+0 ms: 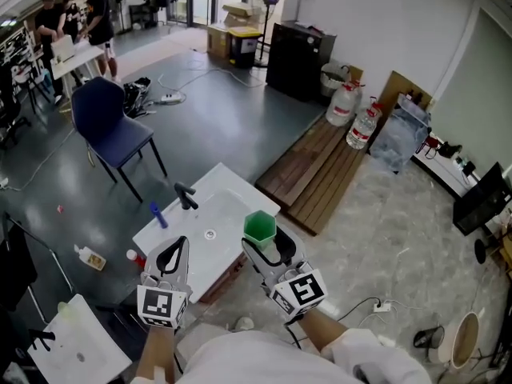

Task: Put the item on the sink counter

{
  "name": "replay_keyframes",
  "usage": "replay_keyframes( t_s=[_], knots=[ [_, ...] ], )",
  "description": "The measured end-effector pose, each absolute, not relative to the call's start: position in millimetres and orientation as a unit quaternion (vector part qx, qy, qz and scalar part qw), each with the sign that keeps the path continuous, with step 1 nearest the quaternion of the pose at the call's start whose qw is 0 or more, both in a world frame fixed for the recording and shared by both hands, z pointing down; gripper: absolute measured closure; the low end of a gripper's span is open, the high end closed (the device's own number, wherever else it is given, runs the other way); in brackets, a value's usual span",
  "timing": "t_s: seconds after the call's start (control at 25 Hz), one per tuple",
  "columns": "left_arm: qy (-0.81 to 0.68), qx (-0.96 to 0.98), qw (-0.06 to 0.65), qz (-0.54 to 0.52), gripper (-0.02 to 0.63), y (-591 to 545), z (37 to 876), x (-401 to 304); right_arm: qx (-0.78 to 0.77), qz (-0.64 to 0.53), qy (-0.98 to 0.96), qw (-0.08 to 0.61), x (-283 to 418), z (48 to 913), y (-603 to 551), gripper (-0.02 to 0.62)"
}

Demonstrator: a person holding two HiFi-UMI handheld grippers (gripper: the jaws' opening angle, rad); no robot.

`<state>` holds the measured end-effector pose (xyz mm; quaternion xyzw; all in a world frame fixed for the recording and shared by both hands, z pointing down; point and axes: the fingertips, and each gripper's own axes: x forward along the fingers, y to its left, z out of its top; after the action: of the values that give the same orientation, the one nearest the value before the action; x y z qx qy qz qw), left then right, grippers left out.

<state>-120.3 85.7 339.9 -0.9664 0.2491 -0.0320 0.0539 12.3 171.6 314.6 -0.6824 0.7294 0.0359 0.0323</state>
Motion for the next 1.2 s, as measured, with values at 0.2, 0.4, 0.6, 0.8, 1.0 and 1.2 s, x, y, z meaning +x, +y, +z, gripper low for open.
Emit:
replay_keyframes(
  t_s=[0.2, 0.4, 0.6, 0.8, 1.0, 1.2],
  knots=[
    [0.260, -0.963, 0.049, -0.045, 0.600, 72, 346, -104, -0.670, 0.031, 0.741, 0.037, 30, 318, 151, 0.305],
    [0.266, -0.962, 0.051, -0.044, 0.600, 48, 347, -87, -0.661, 0.032, 0.748, 0.039, 47, 323, 126, 0.305],
    [0.277, -0.959, 0.039, -0.044, 0.600, 15, 362, -78, -0.649, 0.031, 0.759, 0.038, 54, 334, 93, 0.307],
    [0.285, -0.957, 0.035, -0.048, 0.600, -27, 371, -68, -0.637, 0.032, 0.769, 0.042, 64, 340, 49, 0.307],
    [0.293, -0.954, 0.027, -0.052, 0.600, -73, 377, -69, -0.630, 0.029, 0.775, 0.039, 70, 348, 1, 0.307],
    [0.296, -0.954, 0.028, -0.050, 0.600, -111, 387, -61, -0.621, 0.033, 0.782, 0.033, 76, 361, -40, 0.308]
  ],
)
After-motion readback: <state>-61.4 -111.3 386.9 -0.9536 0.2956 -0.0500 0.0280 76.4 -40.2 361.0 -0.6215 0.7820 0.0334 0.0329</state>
